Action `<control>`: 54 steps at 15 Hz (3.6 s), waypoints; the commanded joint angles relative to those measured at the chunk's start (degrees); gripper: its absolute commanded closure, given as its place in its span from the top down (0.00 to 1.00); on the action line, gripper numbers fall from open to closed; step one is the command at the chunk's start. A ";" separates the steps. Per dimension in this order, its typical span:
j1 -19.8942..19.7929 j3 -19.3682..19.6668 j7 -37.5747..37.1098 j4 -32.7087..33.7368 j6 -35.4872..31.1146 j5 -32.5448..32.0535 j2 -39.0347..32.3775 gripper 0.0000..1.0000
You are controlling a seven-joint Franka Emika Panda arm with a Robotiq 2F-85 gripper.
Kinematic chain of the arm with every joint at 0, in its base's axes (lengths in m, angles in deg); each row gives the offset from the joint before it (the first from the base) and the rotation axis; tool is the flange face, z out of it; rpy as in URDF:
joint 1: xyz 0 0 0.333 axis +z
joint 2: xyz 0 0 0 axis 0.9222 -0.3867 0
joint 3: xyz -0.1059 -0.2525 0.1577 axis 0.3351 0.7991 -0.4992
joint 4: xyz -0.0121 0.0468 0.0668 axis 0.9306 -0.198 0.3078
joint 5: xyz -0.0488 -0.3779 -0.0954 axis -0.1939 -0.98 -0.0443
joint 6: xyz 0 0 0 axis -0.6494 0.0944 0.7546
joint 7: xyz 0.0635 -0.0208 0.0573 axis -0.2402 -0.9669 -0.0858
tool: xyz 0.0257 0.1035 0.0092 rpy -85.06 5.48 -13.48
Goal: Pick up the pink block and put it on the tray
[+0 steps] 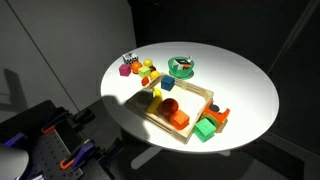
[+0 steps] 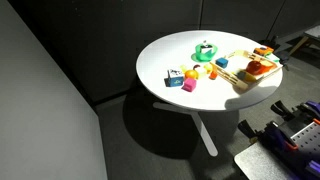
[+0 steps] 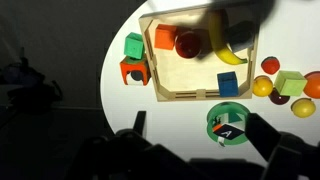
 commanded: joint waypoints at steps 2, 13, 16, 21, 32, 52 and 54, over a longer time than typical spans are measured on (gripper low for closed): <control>-0.08 -0.08 0.09 0.15 0.18 0.10 0.02 1.00; 1.37 -0.48 0.27 2.11 1.43 1.65 -3.25 1.00; 3.08 -0.74 0.49 3.24 2.15 3.67 -5.78 1.00; 6.38 -1.22 1.74 5.10 2.49 8.29 -9.75 1.00; 10.33 -4.45 1.62 11.80 8.79 16.76 -19.92 1.00; 11.42 -9.44 -0.49 11.01 -0.24 15.27 -29.34 1.00; 11.68 -9.76 0.04 10.58 -1.54 15.62 -29.63 1.00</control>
